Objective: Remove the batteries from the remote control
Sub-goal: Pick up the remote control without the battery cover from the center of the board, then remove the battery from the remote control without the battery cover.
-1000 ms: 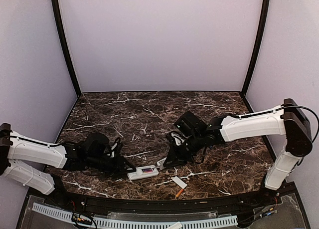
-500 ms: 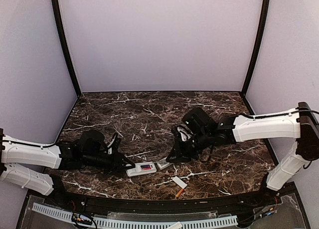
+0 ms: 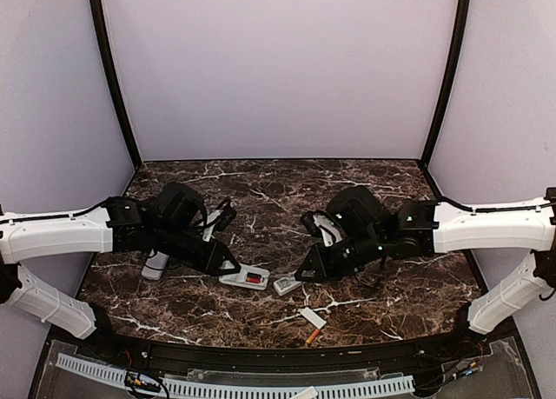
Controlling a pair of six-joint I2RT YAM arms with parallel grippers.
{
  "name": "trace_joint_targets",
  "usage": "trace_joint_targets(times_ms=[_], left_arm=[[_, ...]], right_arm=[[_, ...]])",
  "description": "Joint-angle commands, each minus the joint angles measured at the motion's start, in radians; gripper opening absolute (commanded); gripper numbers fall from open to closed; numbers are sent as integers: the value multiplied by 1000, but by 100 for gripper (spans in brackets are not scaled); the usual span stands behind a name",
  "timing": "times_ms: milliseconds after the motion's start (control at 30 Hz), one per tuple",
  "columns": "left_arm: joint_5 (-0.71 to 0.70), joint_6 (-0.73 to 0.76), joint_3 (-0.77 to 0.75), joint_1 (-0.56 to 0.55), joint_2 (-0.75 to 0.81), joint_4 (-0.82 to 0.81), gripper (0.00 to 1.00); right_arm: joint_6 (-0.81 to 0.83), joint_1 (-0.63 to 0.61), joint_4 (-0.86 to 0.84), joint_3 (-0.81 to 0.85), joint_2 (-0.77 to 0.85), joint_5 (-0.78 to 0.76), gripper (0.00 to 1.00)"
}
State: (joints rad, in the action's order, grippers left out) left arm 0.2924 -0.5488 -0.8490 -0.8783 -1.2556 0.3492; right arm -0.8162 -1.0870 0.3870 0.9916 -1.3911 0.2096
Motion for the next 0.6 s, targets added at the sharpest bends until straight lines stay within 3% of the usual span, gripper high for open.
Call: trace_joint_targets(times_ms=[0,267,567], left_arm=[[35,306,-82,8,-34,163,0],[60,520,-174,32,-133,214,0],[114,539,-207,97,-212,228,0]], right_arm=[[89,-94,3,67,-53,-95,0],[184,-202,12,86,-97,-302,0],[324,-272,67,179,-186,-536,0]])
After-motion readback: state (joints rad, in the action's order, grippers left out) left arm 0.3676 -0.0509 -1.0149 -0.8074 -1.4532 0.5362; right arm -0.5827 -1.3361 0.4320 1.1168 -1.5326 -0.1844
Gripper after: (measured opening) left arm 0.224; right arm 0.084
